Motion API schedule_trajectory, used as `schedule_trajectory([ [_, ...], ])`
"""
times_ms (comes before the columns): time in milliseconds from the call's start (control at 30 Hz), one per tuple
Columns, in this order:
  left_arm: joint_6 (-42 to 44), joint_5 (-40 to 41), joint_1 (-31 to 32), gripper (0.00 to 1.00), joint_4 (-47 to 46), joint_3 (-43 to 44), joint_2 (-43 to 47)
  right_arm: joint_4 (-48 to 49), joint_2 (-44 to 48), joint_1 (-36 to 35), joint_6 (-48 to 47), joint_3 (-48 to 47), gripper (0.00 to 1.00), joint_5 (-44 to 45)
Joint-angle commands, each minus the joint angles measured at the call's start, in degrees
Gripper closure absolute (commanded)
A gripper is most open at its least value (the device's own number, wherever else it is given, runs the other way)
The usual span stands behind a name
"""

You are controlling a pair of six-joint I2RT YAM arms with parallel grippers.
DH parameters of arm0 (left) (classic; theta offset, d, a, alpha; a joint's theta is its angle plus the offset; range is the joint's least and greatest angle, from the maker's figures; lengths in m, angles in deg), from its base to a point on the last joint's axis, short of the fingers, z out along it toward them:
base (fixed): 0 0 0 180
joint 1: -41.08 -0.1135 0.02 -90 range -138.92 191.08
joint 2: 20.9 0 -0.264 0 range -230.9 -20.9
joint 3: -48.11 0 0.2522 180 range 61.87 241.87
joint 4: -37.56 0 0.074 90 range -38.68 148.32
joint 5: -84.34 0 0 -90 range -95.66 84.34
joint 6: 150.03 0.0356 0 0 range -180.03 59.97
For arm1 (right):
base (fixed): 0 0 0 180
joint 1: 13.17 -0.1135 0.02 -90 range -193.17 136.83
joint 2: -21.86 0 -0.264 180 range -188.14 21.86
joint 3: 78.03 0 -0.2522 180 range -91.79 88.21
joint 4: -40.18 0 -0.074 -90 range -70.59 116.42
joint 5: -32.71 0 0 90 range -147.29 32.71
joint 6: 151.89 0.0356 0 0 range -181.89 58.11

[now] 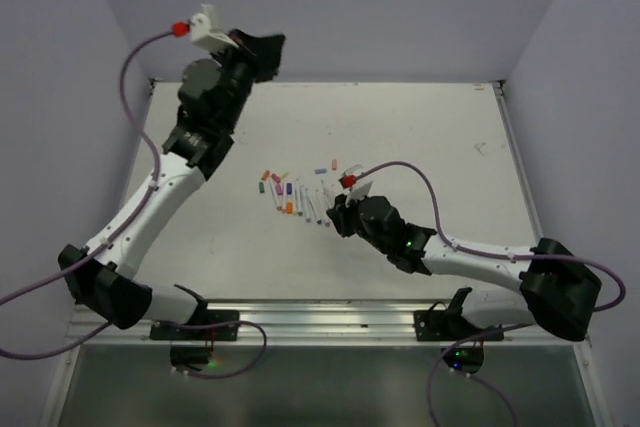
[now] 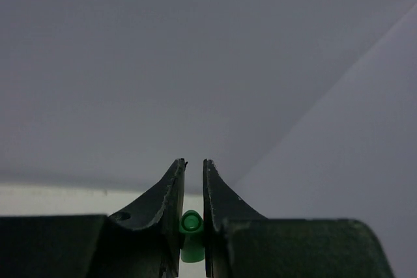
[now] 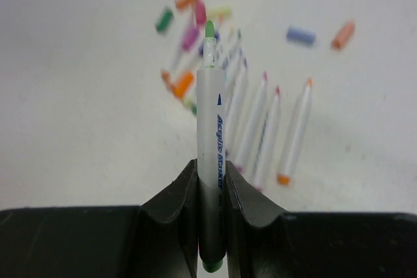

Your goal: Open the pen caps

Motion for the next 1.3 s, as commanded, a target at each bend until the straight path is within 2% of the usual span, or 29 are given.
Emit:
schedule_trajectory([
  [0,2.56,10.0,-3.62,1.0,-15.27,9.5,5.02,-10.91,-2.87,-0.41,0.39,2.18,1.0,-2.69],
  [133,3.17,9.4,-4.59,1.0,-13.61,14.25,4.31,-11.52,-2.35,-0.33,0.48,1.3,1.0,-2.78],
  [233,4.14,7.64,-4.6,1.0,-10.18,12.16,5.63,-13.53,-0.5,-0.33,0.48,-0.19,1.0,-1.2],
  [333,4.23,5.89,-4.68,1.0,-6.75,4.09,7.99,-16.34,0.03,-0.06,0.13,-2.21,1.0,3.61],
  [433,2.83,2.37,-4.6,1.0,-4.55,-5.85,10.2,-19.16,-2.07,2.04,0.74,-4.58,1.0,3.99],
  [633,0.28,-5.18,-4.68,1.0,-2.26,-24.2,12.84,-24.0,-8.48,10.82,3.46,-9.41,1.0,-1.81],
  [900,-2.27,-11.26,-4.68,1.0,-6.03,-39.96,13.28,-24.44,-19.47,13.47,4.43,-15.39,1.0,-4.8],
  [1033,-3.33,-14.07,-4.68,1.0,-7.71,-43.31,11.35,-23.66,-23.87,13.39,5.75,-16.89,0.95,-4.8],
  [1133,-3.51,-14.34,-4.6,1.0,-8.68,-44.54,10.56,-22.86,-24.84,13.39,6.37,-16.37,0.85,-4.71],
  [1267,-3.5,-14.87,-4.6,1.0,-10.08,-44.46,8.98,-22.77,-24.84,13.39,6.37,-15.84,0.78,-5.67],
])
